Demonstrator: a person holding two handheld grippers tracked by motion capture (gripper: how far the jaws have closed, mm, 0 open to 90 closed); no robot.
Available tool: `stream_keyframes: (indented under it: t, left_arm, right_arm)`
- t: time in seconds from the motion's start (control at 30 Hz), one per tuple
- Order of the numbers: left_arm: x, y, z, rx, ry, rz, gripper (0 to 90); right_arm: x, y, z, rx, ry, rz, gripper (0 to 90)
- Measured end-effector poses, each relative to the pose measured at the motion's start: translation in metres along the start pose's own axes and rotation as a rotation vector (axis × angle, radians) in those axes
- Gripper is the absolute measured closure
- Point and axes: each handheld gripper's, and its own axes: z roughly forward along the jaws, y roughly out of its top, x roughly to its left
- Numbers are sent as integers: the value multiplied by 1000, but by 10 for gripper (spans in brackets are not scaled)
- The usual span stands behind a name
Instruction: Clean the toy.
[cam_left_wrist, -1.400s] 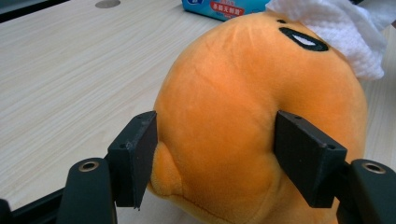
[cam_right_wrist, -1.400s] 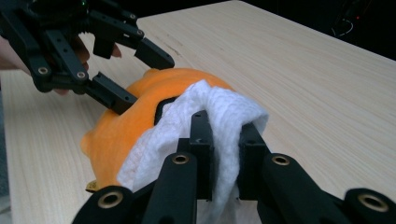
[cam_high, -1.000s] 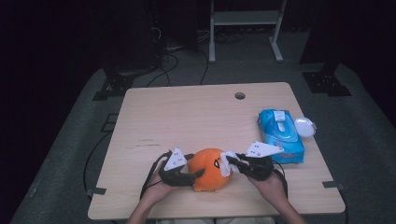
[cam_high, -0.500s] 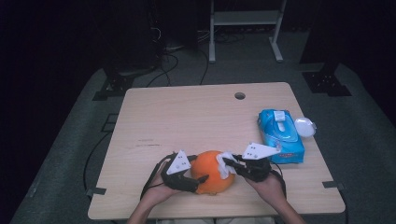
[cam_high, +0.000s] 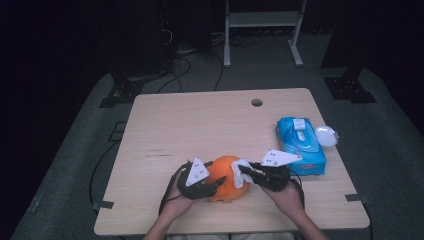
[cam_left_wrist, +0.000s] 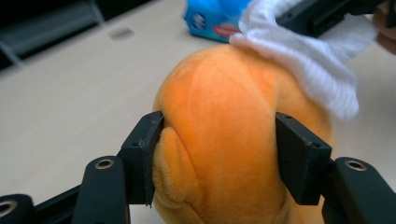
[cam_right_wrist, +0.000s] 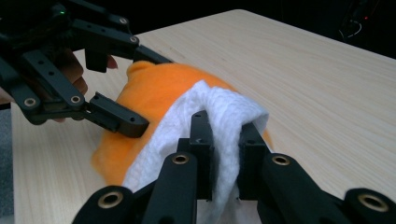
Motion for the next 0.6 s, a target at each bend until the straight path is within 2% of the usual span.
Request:
stream_keyframes:
  t: [0.03, 0.13, 0.17, 0.2, 0.23, 0.27, 0.3, 0.4, 0.5, 0.53, 0.57, 0.6]
  left_arm:
    - [-2, 1, 0, 2, 15, 27, 380]
    - [-1, -1, -1, 6, -3, 21, 365]
    - [-1, -2, -2, 9, -14, 13, 363]
    - [0, -3, -3, 13, -22, 14, 363]
    - [0, -4, -5, 18, -30, 16, 363]
    - [0, -6, -6, 22, -45, 22, 362]
    - [0, -6, -6, 22, -45, 22, 361]
    - [-2, -7, -7, 28, -64, 33, 354]
    - [0, -8, -9, 27, -77, 17, 342]
    - [2, -10, -10, 29, -89, 5, 336]
    - [6, -12, -12, 32, -104, -9, 336]
    - [6, -12, -12, 32, -104, -9, 336]
  right_arm:
    - [0, 0, 1, 4, -6, -3, 797]
    - [-2, -3, 2, 12, -10, 1, 797]
    - [-10, -8, 3, 20, -12, 37, 798]
    - [-10, -8, 3, 20, -12, 37, 798]
    - [-14, -11, 3, 27, -31, 44, 798]
    - [-20, -15, 2, 39, -54, 79, 798]
    - [-21, -15, 1, 41, -63, 84, 798]
    - [-11, -9, 0, 18, -47, 63, 798]
    - [-1, -3, 0, -2, 1, 27, 797]
    - [3, -2, 1, 2, 3, 6, 797]
    - [3, -3, 2, 14, 8, 3, 797]
    - [0, -5, 2, 17, 12, 20, 798]
